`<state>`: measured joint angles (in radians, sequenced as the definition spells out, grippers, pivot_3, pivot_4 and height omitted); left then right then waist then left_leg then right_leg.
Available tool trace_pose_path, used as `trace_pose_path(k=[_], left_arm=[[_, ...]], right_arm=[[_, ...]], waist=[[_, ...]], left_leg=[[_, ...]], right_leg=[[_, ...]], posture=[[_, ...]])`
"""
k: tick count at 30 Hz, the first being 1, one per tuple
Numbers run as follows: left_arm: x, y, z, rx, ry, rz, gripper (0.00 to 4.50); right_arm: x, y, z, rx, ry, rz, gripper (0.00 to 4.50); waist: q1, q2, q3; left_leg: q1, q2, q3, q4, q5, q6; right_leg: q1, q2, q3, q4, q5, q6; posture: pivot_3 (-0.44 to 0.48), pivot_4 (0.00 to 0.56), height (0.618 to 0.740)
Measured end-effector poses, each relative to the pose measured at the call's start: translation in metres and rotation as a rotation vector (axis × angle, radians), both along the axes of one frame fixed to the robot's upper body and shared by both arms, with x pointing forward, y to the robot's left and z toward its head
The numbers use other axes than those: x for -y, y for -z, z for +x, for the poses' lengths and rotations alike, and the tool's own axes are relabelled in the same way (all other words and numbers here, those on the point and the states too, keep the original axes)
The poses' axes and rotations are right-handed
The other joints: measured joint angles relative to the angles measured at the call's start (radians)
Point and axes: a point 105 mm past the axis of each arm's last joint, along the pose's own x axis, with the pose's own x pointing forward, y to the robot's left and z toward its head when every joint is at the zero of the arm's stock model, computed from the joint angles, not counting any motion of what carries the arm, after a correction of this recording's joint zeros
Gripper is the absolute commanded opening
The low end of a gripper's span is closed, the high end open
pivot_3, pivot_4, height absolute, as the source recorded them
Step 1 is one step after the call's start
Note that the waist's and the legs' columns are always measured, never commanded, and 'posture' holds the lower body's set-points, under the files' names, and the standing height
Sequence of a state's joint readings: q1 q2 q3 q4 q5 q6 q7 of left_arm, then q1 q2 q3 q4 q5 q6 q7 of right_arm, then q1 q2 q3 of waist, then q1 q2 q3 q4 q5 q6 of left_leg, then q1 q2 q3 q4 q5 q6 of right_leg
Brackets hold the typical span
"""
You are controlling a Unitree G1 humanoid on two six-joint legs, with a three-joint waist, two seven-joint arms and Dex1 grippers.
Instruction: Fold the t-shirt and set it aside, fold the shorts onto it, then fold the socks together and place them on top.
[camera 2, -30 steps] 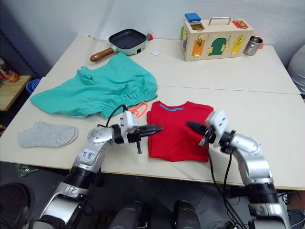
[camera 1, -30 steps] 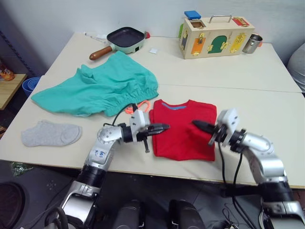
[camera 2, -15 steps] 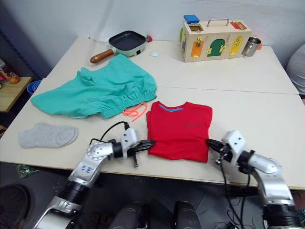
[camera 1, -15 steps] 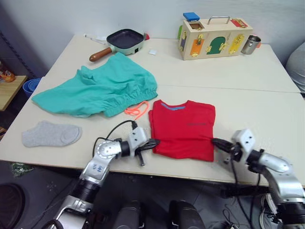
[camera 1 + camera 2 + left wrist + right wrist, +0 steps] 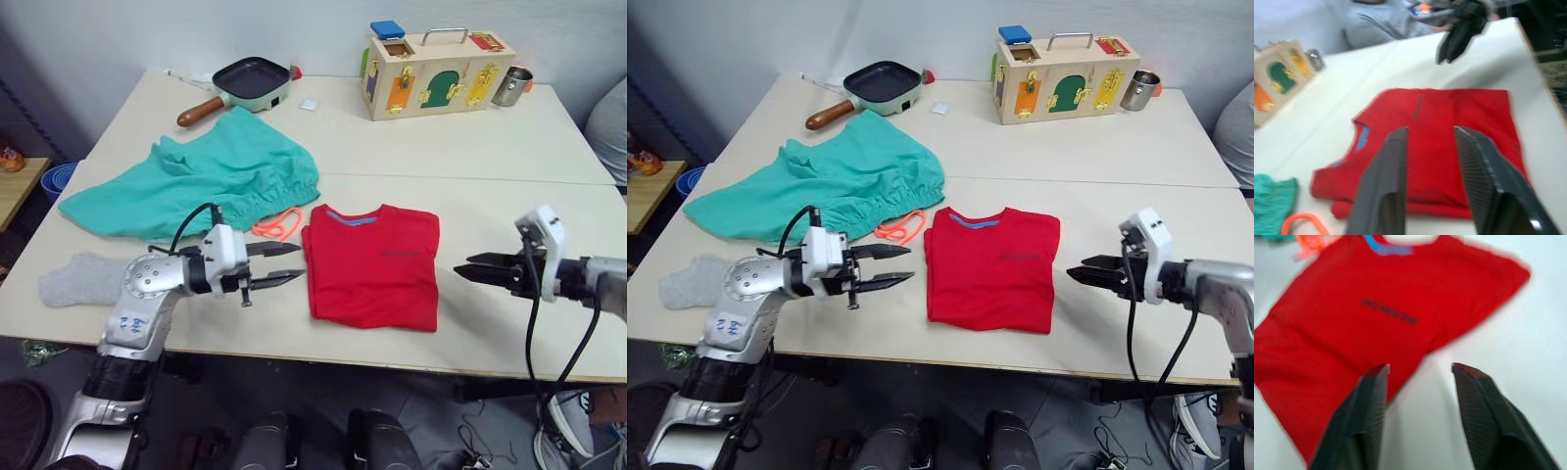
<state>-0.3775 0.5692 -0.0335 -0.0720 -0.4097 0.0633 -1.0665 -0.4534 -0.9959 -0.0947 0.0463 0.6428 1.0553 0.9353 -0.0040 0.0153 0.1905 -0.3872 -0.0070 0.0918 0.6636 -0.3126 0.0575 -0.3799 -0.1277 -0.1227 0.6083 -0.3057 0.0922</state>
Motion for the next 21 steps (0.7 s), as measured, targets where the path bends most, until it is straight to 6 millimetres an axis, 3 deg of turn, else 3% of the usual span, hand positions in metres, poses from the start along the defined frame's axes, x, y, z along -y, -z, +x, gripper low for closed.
trace_pose_path(k=[3,6,13,16,21], left_arm=[[-0.012,0.013,-0.011,-0.103,0.0,0.019,3.49],[-0.021,0.014,-0.015,-0.14,-0.024,0.008,4.42],[-0.03,0.01,-0.02,-0.105,-0.073,-0.009,4.47],[-0.033,0.007,-0.019,-0.087,-0.093,-0.012,4.5],[-0.035,0.0,-0.016,-0.065,-0.113,-0.022,4.5]], right_arm=[[-0.012,0.018,0.0,-0.189,-0.007,-0.047,4.46],[-0.019,0.014,0.004,-0.253,0.007,-0.051,4.5],[-0.062,0.015,0.016,-0.308,-0.04,0.08,4.5],[-0.081,0.015,0.028,-0.333,-0.025,0.204,3.94],[-0.078,0.022,0.033,-0.346,0.009,0.204,2.22]], waist=[[-0.001,-0.001,0.0],[0.0,-0.002,0.001],[-0.008,-0.006,-0.001],[-0.025,-0.007,-0.001],[-0.025,-0.007,-0.001]], left_leg=[[-0.004,0.0,0.001,0.001,0.001,0.001],[-0.004,0.0,0.001,0.002,0.001,0.002],[-0.002,0.0,0.001,0.001,0.0,0.0],[-0.001,0.0,0.001,0.001,0.0,-0.001],[-0.002,0.0,0.001,0.0,0.001,0.0]], right_leg=[[-0.003,0.0,0.0,0.0,0.0,0.0],[-0.002,0.0,-0.001,-0.001,0.0,0.0],[-0.001,0.001,0.0,0.0,0.001,0.001],[-0.001,0.001,0.0,0.002,0.001,0.001],[-0.001,0.002,0.0,0.005,0.001,0.001]], posture=[[0.0,0.15,0.74],[0.0,0.15,0.74],[0.0,0.15,0.74],[0.0,0.15,0.74],[0.0,0.15,0.74]])
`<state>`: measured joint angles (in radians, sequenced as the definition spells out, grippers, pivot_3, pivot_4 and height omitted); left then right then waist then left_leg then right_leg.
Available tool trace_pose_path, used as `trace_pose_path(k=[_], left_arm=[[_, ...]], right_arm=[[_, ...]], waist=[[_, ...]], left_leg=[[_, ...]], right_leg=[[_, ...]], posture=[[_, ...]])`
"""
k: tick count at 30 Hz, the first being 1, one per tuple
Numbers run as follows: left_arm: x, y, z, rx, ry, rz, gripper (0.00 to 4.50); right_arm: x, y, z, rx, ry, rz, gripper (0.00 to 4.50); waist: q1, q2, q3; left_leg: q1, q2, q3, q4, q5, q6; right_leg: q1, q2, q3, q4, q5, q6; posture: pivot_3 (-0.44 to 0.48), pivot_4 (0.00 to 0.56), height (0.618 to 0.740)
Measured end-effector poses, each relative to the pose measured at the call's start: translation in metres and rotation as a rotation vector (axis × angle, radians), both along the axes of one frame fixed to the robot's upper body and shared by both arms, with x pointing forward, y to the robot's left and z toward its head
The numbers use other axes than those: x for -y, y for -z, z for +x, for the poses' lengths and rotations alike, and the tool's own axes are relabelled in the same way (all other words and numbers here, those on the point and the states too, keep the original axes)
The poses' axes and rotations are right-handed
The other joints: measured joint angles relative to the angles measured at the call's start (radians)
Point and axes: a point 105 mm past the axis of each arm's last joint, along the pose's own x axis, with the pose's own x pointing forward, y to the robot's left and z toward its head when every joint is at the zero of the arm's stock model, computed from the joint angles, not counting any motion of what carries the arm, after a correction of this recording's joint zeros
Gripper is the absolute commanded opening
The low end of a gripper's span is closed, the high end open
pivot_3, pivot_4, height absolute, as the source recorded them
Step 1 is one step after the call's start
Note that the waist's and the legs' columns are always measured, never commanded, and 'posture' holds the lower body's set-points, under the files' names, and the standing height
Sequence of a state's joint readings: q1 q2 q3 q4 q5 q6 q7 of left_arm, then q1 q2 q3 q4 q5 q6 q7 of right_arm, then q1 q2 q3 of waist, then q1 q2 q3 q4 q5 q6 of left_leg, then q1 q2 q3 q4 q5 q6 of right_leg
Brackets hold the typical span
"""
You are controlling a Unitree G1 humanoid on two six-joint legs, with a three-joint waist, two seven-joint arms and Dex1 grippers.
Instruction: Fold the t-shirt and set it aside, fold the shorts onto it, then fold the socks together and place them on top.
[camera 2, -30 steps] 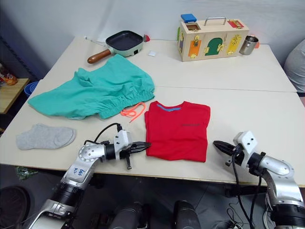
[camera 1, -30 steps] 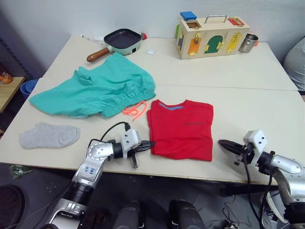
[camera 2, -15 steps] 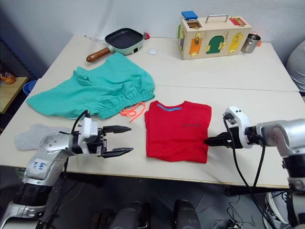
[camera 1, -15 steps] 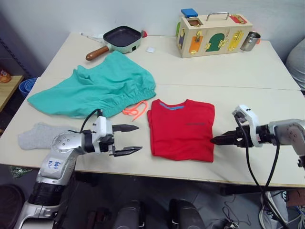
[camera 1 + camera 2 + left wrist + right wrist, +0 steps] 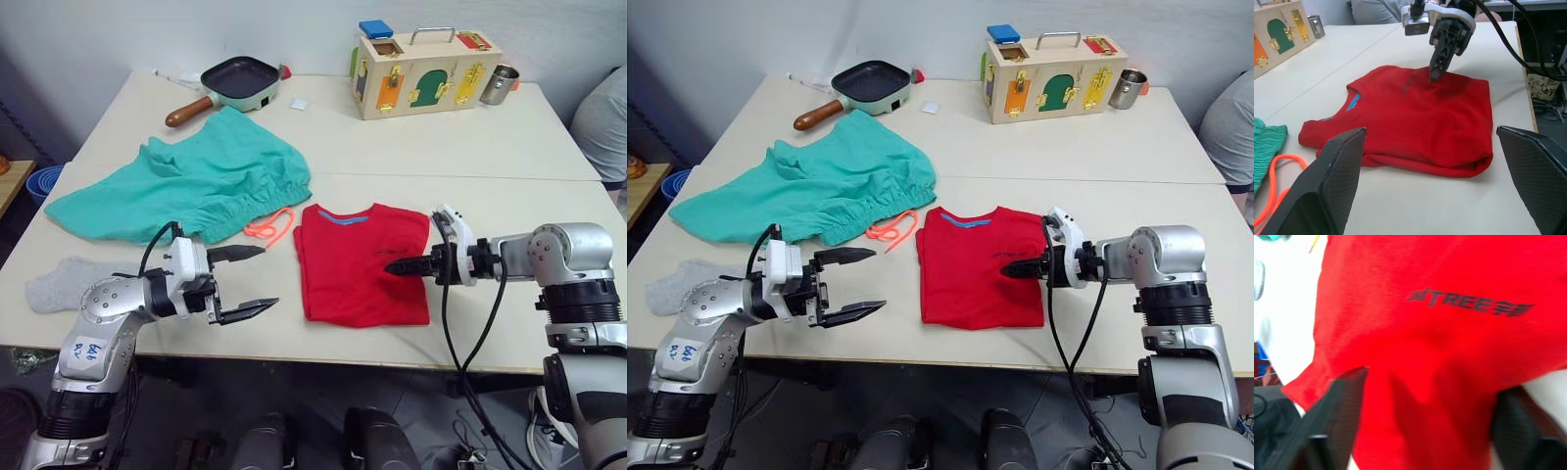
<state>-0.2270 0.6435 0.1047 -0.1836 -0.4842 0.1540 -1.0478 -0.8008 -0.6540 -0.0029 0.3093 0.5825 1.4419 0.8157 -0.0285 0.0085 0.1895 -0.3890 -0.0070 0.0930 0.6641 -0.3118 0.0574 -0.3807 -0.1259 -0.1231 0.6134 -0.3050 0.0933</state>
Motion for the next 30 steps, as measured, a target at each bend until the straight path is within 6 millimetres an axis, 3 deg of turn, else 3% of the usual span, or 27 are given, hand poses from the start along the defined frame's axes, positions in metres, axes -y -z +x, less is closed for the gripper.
trace_pose_path(k=[6,11,16,22,27,30], left_arm=[[0.006,-0.008,0.004,0.025,0.013,-0.016,4.5],[0.01,-0.004,0.009,0.042,0.012,-0.033,4.5],[0.012,-0.005,0.012,0.046,0.029,-0.05,4.5],[0.03,-0.014,0.013,0.052,0.101,-0.087,4.5],[0.035,-0.011,0.012,0.038,0.118,-0.1,4.5],[0.035,-0.011,0.012,0.035,0.114,-0.101,4.5]], right_arm=[[-0.004,0.009,0.002,-0.048,0.015,0.035,0.19],[0.008,0.01,0.005,-0.058,0.068,0.076,0.02],[0.066,-0.01,0.01,0.043,0.227,-0.012,0.02],[0.144,-0.037,-0.002,0.131,0.413,-0.178,0.02],[0.215,-0.022,-0.026,0.102,0.536,-0.396,0.02],[0.247,-0.008,-0.035,0.106,0.568,-0.532,0.02]], waist=[[0.0,0.0,0.0],[0.002,0.0,0.0],[0.025,0.002,0.001],[0.03,0.002,0.001],[0.027,0.002,0.001],[0.026,0.002,0.001]], left_leg=[[0.0,0.0,0.001,0.0,0.0,0.0],[-0.001,0.0,0.001,0.0,0.001,0.001],[-0.003,0.0,0.002,0.001,0.001,0.002],[-0.003,0.0,0.002,0.001,0.001,0.001],[-0.003,0.0,0.004,0.001,0.002,0.001],[-0.002,0.0,0.006,0.001,0.003,0.0]], right_leg=[[0.0,0.001,0.0,0.0,0.0,0.0],[0.0,0.001,0.0,0.0,0.0,0.001],[-0.001,0.001,0.0,-0.002,0.001,0.001],[-0.001,0.002,0.0,-0.003,0.001,0.002],[-0.001,0.003,0.001,-0.003,0.001,0.002],[-0.001,0.004,0.003,-0.003,0.001,0.002]], posture=[[0.0,0.15,0.74],[0.0,0.15,0.74],[0.0,0.15,0.74],[0.0,0.15,0.74],[0.0,0.15,0.74],[0.0,0.15,0.74]])
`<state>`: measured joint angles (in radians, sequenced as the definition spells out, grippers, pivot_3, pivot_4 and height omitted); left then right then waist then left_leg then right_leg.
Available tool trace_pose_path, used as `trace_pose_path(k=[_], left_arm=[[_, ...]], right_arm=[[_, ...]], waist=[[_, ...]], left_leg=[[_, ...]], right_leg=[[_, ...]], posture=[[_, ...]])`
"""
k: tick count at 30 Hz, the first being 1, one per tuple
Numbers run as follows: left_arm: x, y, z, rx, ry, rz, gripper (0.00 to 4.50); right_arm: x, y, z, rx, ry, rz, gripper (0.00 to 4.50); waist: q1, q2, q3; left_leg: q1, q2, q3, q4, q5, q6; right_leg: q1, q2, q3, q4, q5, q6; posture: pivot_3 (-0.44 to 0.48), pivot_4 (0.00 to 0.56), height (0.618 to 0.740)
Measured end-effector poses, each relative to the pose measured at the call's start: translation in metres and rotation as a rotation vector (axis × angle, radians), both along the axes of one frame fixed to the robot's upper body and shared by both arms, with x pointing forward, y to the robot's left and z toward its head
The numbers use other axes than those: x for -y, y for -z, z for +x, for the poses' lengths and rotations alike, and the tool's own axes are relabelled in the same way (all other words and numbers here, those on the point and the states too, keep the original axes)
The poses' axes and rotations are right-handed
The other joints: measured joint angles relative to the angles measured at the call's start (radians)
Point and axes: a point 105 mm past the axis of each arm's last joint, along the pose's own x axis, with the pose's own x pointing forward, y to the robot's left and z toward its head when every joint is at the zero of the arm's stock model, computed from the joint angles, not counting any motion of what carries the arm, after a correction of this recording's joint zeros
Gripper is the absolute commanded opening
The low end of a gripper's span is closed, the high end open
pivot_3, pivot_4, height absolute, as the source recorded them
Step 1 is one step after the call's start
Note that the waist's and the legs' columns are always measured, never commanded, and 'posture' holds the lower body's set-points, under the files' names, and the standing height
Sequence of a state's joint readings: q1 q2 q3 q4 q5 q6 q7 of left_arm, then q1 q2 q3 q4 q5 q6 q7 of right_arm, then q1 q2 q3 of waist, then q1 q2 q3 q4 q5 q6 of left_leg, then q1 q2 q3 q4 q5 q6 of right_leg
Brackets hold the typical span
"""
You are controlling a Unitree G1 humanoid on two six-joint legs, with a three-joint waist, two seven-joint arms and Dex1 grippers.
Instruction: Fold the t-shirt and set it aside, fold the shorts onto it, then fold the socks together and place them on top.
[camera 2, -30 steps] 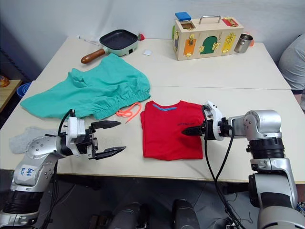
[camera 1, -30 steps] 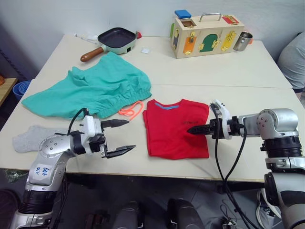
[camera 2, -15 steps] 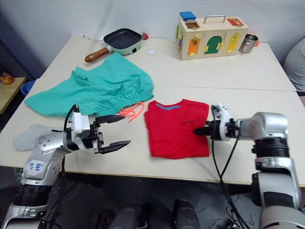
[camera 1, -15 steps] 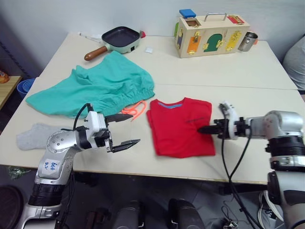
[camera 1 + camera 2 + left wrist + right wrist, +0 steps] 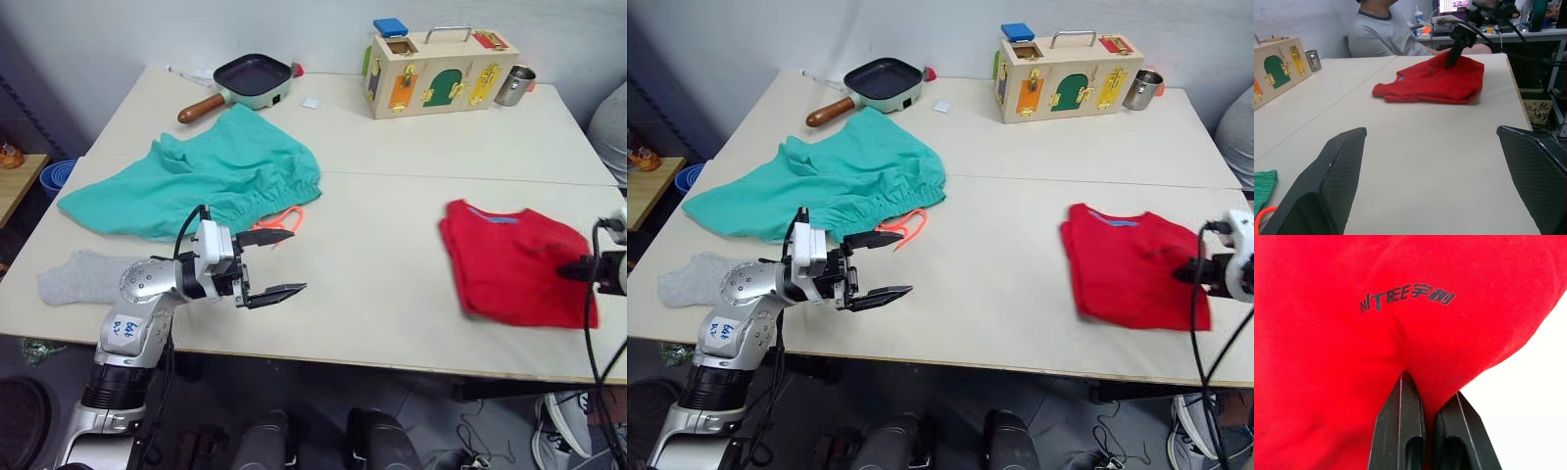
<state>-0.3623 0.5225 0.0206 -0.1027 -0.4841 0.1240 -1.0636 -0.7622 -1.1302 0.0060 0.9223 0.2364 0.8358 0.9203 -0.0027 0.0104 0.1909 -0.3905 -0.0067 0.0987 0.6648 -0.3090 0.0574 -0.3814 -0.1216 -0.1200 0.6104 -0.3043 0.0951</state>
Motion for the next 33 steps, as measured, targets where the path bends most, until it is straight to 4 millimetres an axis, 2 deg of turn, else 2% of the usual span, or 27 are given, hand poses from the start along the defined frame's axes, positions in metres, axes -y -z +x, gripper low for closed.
trace_pose_path(k=[3,6,9,13,17,19,22,23,25,28,31,33], left_arm=[[0.0,0.0,0.0,-0.007,-0.002,0.0,4.5],[0.0,0.0,0.0,-0.008,-0.003,0.001,4.5],[-0.001,0.003,0.0,-0.022,-0.008,0.004,4.5],[-0.004,0.006,-0.005,-0.036,-0.027,0.016,4.5],[-0.014,0.008,-0.013,-0.032,-0.052,0.068,4.5],[-0.019,0.006,-0.017,-0.033,-0.072,0.062,4.5],[-0.035,0.007,-0.021,-0.048,-0.134,0.07,4.5],[-0.041,0.009,-0.022,-0.056,-0.155,0.075,4.5],[-0.052,0.017,-0.027,-0.084,-0.195,0.088,4.5],[-0.063,0.027,-0.032,-0.115,-0.241,0.102,4.5],[-0.086,0.038,-0.038,-0.111,-0.343,0.149,4.5],[-0.108,0.049,-0.045,-0.139,-0.434,0.16,4.5]], right_arm=[[0.022,0.007,-0.004,0.003,-0.024,-0.16,0.02],[0.032,0.008,-0.006,0.015,-0.057,-0.251,0.02],[0.032,0.013,-0.003,0.03,-0.101,-0.3,0.02],[0.031,0.015,-0.005,0.054,-0.13,-0.284,1.01],[0.039,0.009,-0.012,0.096,-0.125,-0.292,2.4],[0.045,-0.004,-0.017,0.13,-0.139,-0.334,3.03],[0.052,-0.037,-0.027,0.193,-0.23,-0.438,4.14],[0.048,-0.048,-0.027,0.226,-0.279,-0.452,4.45],[0.033,-0.06,-0.026,0.283,-0.406,-0.459,4.49],[0.005,-0.059,-0.025,0.332,-0.574,-0.439,4.49],[-0.051,-0.04,-0.021,0.46,-0.767,-0.299,4.49],[-0.101,-0.017,-0.026,0.573,-0.925,-0.196,4.49]], waist=[[-0.002,0.001,0.001],[-0.002,0.001,0.001],[-0.002,0.001,0.001],[-0.002,0.001,0.001],[-0.002,0.003,0.001],[0.002,0.005,0.001],[0.0,0.008,0.002],[-0.001,0.008,0.002],[-0.007,0.007,0.002],[-0.011,0.007,0.002],[-0.015,0.003,0.0],[-0.013,0.003,0.001]], left_leg=[[0.001,0.001,0.001,0.0,0.001,-0.001],[0.001,0.003,0.001,0.0,0.001,-0.003],[0.001,0.003,0.001,0.0,0.002,-0.004],[0.002,0.004,0.0,0.0,0.002,-0.004],[0.002,0.004,0.0,0.0,0.001,-0.004],[0.002,0.004,0.0,0.0,0.001,-0.004],[0.003,0.004,0.0,0.0,0.001,-0.005],[0.004,0.004,0.0,0.0,0.001,-0.005],[0.005,0.005,0.0,-0.001,0.0,-0.006],[0.006,0.006,0.0,-0.001,0.0,-0.007],[0.007,0.009,-0.002,-0.001,-0.003,-0.01],[0.007,0.009,-0.002,-0.003,-0.004,-0.011]], right_leg=[[0.0,0.002,0.002,0.0,0.0,0.0],[0.0,0.004,0.003,0.0,0.0,0.0],[0.0,0.005,0.003,0.0,0.0,0.0],[0.001,0.005,0.003,0.0,0.0,0.0],[0.001,0.004,0.004,-0.002,0.0,0.0],[0.001,0.004,0.004,-0.004,0.0,0.0],[0.001,0.004,0.004,-0.004,0.0,0.0],[0.002,0.004,0.004,-0.004,0.0,0.0],[0.003,0.005,0.004,-0.004,0.0,-0.001],[0.003,0.005,0.004,-0.004,0.0,-0.001],[0.004,0.006,0.003,-0.004,-0.001,-0.002],[0.004,0.006,0.002,-0.004,-0.001,-0.003]], posture=[[0.0,0.15,0.74],[0.0,0.15,0.74],[0.0,0.15,0.74],[0.0,0.15,0.74],[0.0,0.15,0.74],[0.0,0.15,0.74],[0.0,0.15,0.74],[0.0,0.15,0.74],[0.0,0.15,0.74],[0.0,0.15,0.74],[0.0,0.15,0.74],[0.0,0.15,0.74]])
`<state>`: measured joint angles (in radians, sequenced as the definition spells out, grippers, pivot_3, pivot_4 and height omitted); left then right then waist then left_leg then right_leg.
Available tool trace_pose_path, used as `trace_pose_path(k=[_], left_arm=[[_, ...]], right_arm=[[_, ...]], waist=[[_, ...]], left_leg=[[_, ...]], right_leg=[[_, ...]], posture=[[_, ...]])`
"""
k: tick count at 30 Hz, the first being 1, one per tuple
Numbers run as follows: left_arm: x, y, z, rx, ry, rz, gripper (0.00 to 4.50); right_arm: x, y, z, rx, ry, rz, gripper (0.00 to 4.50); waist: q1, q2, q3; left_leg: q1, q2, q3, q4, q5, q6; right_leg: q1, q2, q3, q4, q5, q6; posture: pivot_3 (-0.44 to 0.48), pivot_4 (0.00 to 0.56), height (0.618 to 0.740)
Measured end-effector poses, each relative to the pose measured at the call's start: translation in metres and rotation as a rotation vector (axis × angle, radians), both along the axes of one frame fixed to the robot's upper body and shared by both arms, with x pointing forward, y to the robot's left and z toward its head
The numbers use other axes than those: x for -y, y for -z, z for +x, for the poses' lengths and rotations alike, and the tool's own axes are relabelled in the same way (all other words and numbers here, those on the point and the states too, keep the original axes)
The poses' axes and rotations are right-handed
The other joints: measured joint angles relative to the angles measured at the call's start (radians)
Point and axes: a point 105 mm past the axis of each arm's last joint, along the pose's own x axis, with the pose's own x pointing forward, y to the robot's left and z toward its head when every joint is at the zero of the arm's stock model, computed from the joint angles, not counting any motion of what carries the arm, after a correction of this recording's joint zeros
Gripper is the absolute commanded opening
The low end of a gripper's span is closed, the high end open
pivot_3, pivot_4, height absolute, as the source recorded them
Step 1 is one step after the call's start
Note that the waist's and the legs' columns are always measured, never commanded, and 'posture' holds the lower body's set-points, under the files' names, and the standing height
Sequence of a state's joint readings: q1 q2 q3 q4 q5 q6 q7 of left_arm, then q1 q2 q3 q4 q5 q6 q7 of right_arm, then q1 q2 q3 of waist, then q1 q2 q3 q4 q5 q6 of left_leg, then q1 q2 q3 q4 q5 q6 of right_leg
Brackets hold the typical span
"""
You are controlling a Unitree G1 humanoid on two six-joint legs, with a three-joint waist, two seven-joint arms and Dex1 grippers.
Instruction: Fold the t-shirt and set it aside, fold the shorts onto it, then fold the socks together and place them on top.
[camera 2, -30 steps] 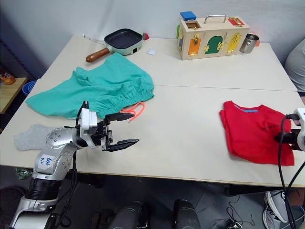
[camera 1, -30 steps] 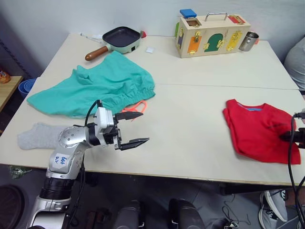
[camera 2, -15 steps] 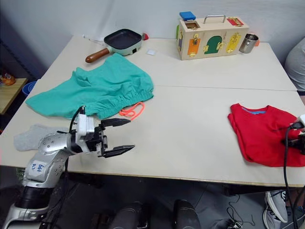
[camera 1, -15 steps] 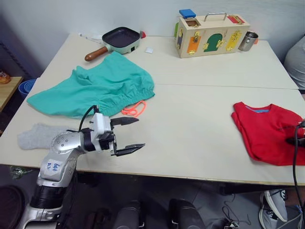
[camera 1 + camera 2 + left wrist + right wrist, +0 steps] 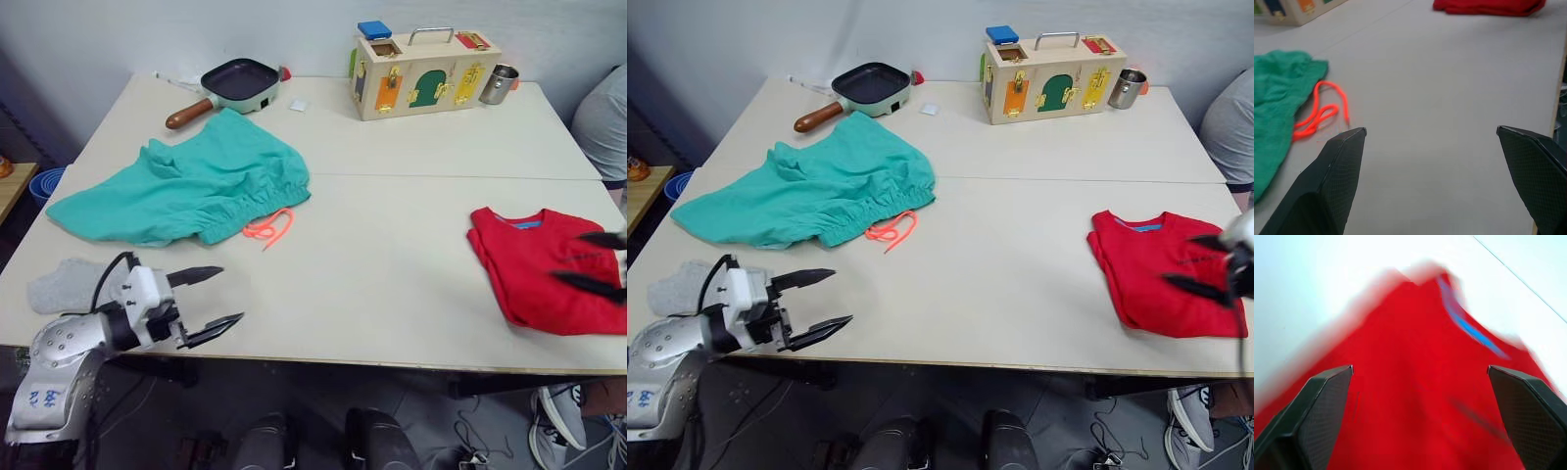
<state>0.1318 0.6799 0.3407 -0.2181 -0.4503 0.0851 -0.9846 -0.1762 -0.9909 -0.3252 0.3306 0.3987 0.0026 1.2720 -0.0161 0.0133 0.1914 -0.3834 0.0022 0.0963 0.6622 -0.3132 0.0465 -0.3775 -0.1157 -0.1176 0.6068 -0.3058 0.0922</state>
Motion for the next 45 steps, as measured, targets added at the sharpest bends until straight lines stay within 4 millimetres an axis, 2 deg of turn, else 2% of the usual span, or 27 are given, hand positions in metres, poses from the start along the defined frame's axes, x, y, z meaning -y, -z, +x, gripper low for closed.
trace_pose_path(k=[2,3,7,9,12,14,20,22,24,28,30,33,36,40,45], left_arm=[[-0.02,0.011,-0.011,-0.033,-0.086,0.008,4.5],[-0.029,0.014,-0.017,-0.044,-0.124,0.017,4.5],[-0.061,0.023,-0.041,-0.06,-0.282,0.017,4.5],[-0.082,0.029,-0.059,-0.083,-0.403,-0.001,4.5],[-0.114,0.035,-0.085,-0.106,-0.601,-0.05,4.5],[-0.129,0.032,-0.095,-0.095,-0.689,-0.076,4.5],[-0.137,0.031,-0.097,-0.087,-0.754,-0.129,4.5],[-0.135,0.027,-0.088,-0.078,-0.753,-0.141,4.5],[-0.132,0.018,-0.068,-0.081,-0.725,-0.134,4.5],[-0.122,-0.019,-0.025,-0.038,-0.666,-0.118,4.5],[-0.111,-0.03,-0.011,-0.046,-0.611,-0.077,4.5],[-0.087,-0.041,0.024,-0.076,-0.532,-0.021,4.5],[-0.068,-0.054,0.053,-0.11,-0.466,0.078,4.5],[-0.047,-0.055,0.098,-0.106,-0.428,0.178,4.5],[-0.034,-0.04,0.138,-0.113,-0.407,0.266,4.5]], right_arm=[[-0.033,0.018,-0.005,0.031,-0.097,0.074,4.49],[-0.045,0.02,-0.006,0.061,-0.129,0.094,4.49],[-0.072,0.017,-0.013,0.198,-0.234,0.069,4.49],[-0.085,0.029,-0.028,0.216,-0.31,0.053,4.49],[-0.091,0.052,-0.043,0.2,-0.31,0.077,4.49],[-0.091,0.057,-0.048,0.21,-0.296,0.073,4.49],[-0.094,0.054,-0.05,0.244,-0.254,0.09,4.49],[-0.1,0.044,-0.049,0.26,-0.25,0.134,4.49],[-0.107,0.029,-0.046,0.285,-0.24,0.193,4.49],[-0.133,0.008,-0.056,0.304,-0.334,0.269,4.49],[-0.145,-0.003,-0.056,0.322,-0.343,0.332,4.49],[-0.148,-0.019,-0.044,0.338,-0.287,0.415,4.49],[-0.153,-0.024,-0.042,0.306,-0.291,0.441,4.49],[-0.155,-0.022,-0.036,0.311,-0.256,0.459,4.49],[-0.154,-0.018,-0.036,0.301,-0.256,0.431,4.49]], waist=[[0.005,0.002,0.001],[0.006,0.002,0.001],[0.017,-0.001,-0.001],[0.021,-0.003,-0.002],[0.019,-0.004,-0.001],[0.018,-0.004,-0.001],[0.014,-0.004,-0.002],[0.015,-0.004,-0.002],[0.02,-0.004,-0.002],[0.021,-0.005,-0.002],[0.015,-0.004,-0.002],[0.013,-0.005,-0.002],[0.016,-0.005,-0.002],[0.019,-0.003,-0.002],[0.015,-0.008,-0.002]], left_leg=[[-0.001,-0.001,0.001,0.0,-0.001,0.002],[-0.001,-0.001,0.001,0.0,-0.001,0.003],[0.0,-0.002,0.0,0.001,-0.005,0.0],[-0.001,-0.002,-0.001,0.001,-0.007,0.001],[-0.001,-0.002,0.0,0.001,-0.008,0.002],[-0.001,-0.003,0.0,0.002,-0.008,0.003],[0.0,-0.002,0.0,0.001,-0.01,0.007],[0.0,-0.002,0.0,0.001,-0.01,0.006],[0.0,-0.002,-0.002,0.001,-0.01,0.006],[0.0,-0.002,-0.002,0.001,-0.007,0.001],[0.0,-0.002,-0.001,0.001,-0.008,0.001],[0.0,-0.003,0.0,0.001,-0.007,0.001],[0.001,-0.003,-0.001,0.001,-0.007,0.0],[0.0,-0.005,0.0,0.001,-0.004,0.005],[-0.004,-0.005,0.008,0.002,-0.001,0.007]], right_leg=[[-0.001,-0.001,0.001,0.0,0.0,0.0],[-0.002,-0.001,0.001,0.0,0.0,0.0],[0.0,-0.003,0.001,-0.001,0.0,0.0],[0.0,-0.003,0.001,-0.002,0.0,0.0],[0.0,-0.003,0.002,-0.004,0.0,-0.001],[0.001,-0.003,0.002,-0.004,0.0,-0.001],[0.0,-0.004,0.004,-0.002,-0.001,-0.003],[-0.001,-0.003,0.004,-0.001,-0.002,-0.003],[-0.001,-0.003,0.003,0.001,-0.002,-0.004],[-0.001,-0.003,0.003,0.002,-0.002,-0.004],[-0.001,-0.003,0.004,0.002,-0.002,-0.004],[-0.002,-0.003,0.005,0.003,-0.002,-0.004],[-0.002,-0.003,0.004,0.004,-0.002,-0.004],[-0.004,-0.002,0.005,0.011,-0.001,-0.003],[-0.011,0.001,0.008,0.015,-0.001,-0.002]], posture=[[0.0,0.15,0.74],[0.0,0.15,0.74],[0.0,0.15,0.74],[0.0,0.15,0.74],[0.0,0.15,0.74],[0.0,0.15,0.74],[0.0,0.15,0.74],[0.0,0.15,0.74],[0.0,0.15,0.74],[0.0,0.15,0.74],[0.0,0.15,0.74],[0.0,0.15,0.74],[0.0,0.15,0.74],[0.0,0.15,0.74],[0.0,0.15,0.74]])
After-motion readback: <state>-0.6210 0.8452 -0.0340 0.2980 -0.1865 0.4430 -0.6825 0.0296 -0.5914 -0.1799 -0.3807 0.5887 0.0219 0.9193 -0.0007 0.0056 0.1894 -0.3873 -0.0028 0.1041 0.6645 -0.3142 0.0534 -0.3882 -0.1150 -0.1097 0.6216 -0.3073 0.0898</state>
